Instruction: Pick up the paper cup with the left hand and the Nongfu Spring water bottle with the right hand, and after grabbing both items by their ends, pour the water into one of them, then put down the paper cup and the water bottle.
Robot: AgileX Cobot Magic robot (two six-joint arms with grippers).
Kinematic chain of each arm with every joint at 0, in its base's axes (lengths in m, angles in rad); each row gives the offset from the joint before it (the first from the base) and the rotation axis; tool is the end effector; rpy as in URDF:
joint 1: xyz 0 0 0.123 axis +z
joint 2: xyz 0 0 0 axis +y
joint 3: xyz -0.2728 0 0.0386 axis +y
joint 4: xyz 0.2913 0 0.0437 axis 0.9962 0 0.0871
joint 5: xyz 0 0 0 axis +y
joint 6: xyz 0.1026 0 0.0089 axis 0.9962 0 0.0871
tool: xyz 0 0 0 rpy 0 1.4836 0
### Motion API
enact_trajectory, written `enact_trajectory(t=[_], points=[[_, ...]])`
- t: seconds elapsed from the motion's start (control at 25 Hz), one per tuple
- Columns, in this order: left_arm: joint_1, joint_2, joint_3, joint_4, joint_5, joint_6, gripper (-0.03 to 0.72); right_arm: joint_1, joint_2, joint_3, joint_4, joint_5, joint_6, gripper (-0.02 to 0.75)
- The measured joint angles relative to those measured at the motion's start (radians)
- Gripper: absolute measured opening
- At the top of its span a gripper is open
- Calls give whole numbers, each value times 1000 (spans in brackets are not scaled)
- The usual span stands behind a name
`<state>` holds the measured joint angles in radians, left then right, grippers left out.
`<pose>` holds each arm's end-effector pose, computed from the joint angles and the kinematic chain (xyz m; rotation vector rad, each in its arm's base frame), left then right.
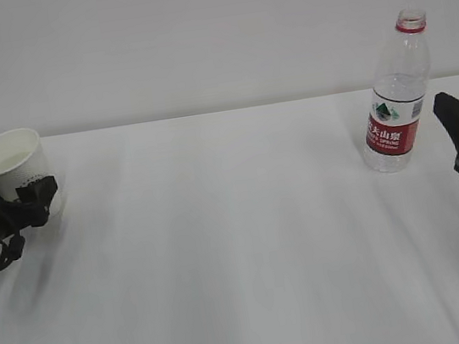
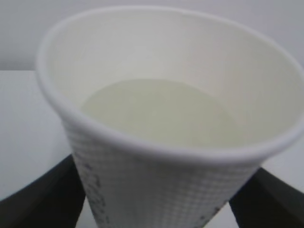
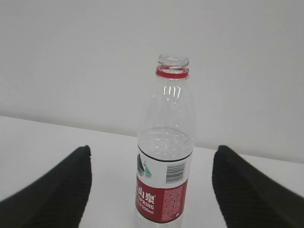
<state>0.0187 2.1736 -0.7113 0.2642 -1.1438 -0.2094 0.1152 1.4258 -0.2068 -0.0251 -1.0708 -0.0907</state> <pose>0.3589 -0.0178 0.0167 0.0647 1.8157 -0.2738 0.2411 0.0302 0.1338 -0.1943 1.6204 0.0275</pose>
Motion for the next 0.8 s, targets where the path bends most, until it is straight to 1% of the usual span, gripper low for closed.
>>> enact_trajectory(t=[0.08, 0.28, 0.48, 0.64, 0.8], points=[[0, 0, 0, 0, 0, 0, 685, 0, 0, 0, -2, 2, 0, 593], [0, 0, 0, 2, 0, 0, 690, 0, 0, 0, -2, 2, 0, 593], [0, 0, 2, 33, -2, 0, 690, 0, 0, 0, -7, 2, 0, 593], [0, 0, 38, 29, -5, 0, 690, 0, 0, 0, -10, 2, 0, 593], [0, 0, 81, 29, -5, 39, 690, 0, 0, 0, -10, 2, 0, 593]])
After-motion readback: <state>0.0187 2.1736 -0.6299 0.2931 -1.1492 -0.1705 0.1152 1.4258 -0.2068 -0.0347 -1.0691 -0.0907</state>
